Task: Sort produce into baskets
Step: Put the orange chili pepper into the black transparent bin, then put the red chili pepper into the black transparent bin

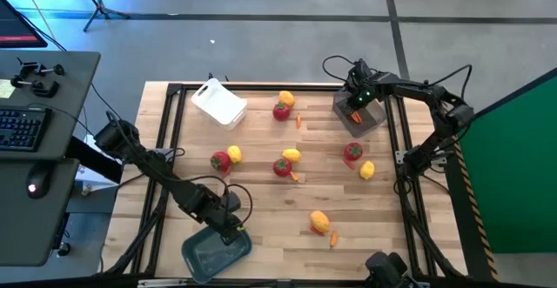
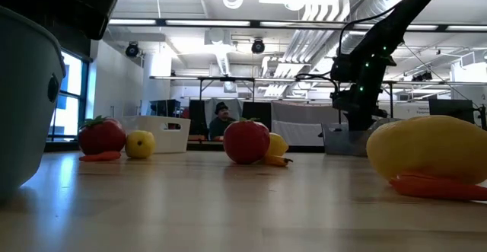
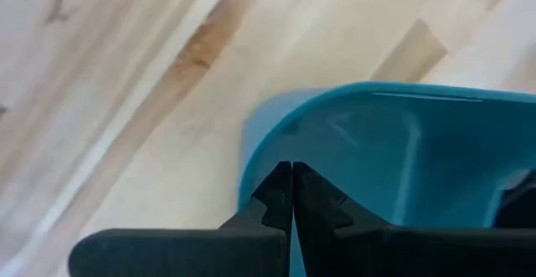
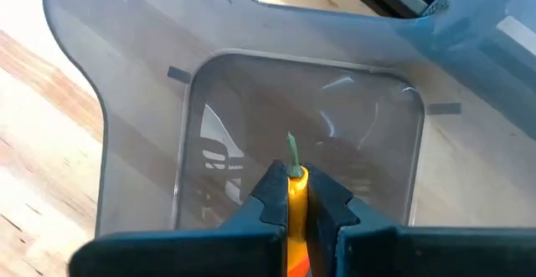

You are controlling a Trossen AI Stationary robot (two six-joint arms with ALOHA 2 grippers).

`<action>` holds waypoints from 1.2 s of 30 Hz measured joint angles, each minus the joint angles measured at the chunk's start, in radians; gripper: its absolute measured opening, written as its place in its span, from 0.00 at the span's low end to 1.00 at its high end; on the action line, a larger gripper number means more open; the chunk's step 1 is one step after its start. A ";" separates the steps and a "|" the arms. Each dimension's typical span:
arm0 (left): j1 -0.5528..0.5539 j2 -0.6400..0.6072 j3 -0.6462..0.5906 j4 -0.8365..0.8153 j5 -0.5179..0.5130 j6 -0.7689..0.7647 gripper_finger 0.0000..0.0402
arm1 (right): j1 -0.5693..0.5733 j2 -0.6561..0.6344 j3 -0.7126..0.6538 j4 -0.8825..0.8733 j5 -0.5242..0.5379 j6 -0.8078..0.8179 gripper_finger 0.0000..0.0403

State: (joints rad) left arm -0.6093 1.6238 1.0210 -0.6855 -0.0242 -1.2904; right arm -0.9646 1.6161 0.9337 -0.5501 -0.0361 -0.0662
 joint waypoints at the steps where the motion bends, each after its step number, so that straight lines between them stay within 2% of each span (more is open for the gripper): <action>1: 0.002 0.000 0.000 -0.007 -0.002 0.000 0.00 | 0.000 0.000 0.000 0.002 0.000 -0.001 0.01; 24: 0.035 0.000 0.000 0.005 -0.013 0.062 0.00 | 0.003 0.032 0.000 0.094 0.000 0.014 0.02; 27: 0.035 -0.001 0.000 0.007 -0.005 0.074 0.00 | 0.003 0.034 0.000 0.087 0.001 0.017 0.08; 36: 0.035 -0.022 0.000 0.043 0.046 0.130 0.00 | 0.003 0.030 0.000 0.039 0.002 0.041 0.37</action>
State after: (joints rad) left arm -0.5744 1.6017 1.0206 -0.6422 0.0216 -1.1604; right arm -0.9615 1.6462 0.9340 -0.5113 -0.0345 -0.0250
